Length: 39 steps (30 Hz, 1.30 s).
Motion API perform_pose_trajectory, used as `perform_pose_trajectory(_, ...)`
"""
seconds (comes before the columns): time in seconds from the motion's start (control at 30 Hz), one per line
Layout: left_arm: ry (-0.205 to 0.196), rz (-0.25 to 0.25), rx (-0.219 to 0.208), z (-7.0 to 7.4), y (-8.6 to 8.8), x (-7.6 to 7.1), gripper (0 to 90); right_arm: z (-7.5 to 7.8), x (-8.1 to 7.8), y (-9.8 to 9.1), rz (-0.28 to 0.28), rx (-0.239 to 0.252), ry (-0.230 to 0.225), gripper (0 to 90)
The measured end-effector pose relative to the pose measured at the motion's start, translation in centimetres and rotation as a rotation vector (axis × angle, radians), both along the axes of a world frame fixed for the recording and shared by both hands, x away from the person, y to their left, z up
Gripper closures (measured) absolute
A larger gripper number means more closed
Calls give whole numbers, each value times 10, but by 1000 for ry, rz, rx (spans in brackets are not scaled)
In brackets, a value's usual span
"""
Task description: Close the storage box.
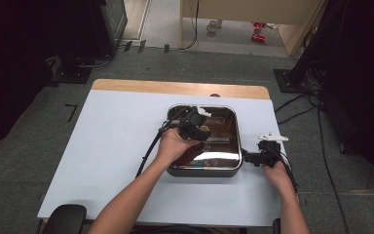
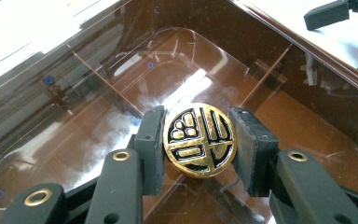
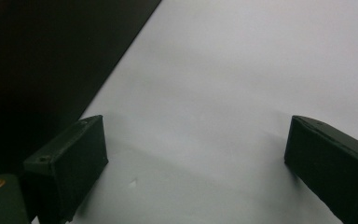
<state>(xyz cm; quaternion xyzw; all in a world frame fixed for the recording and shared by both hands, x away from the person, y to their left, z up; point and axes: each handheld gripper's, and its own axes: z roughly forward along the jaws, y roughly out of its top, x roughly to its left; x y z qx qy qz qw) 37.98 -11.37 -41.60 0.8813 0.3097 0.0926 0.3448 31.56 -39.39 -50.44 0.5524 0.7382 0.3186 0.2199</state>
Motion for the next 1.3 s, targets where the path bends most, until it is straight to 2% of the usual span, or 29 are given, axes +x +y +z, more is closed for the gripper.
perform_pose_trajectory(0.5, 9, -10, -19, 0, 2, 1, 594, 0, 0, 0, 0, 0, 0, 51)
perform_pose_trajectory(0.77, 31, -5, -29, 1, 3, 3, 595, 0, 0, 0, 0, 0, 0, 52)
perform_pose_trajectory(0.83, 42, -6, -42, 2, 3, 3, 595, 0, 0, 0, 0, 0, 0, 51)
perform_pose_trajectory(0.9, 32, -7, -32, 1, 2, 2, 595, 0, 0, 0, 0, 0, 0, 51)
perform_pose_trajectory(1.1, 20, -14, -54, -1, 5, 1, 587, 0, 0, 0, 0, 0, 0, 51)
perform_pose_trajectory(1.2, 25, -23, -57, 0, 7, 1, 507, 0, 0, 0, 0, 0, -1, 52)
perform_pose_trajectory(1.3, 23, -31, -56, 2, 14, 2, 474, 0, 0, 0, 0, 1, -1, 52)
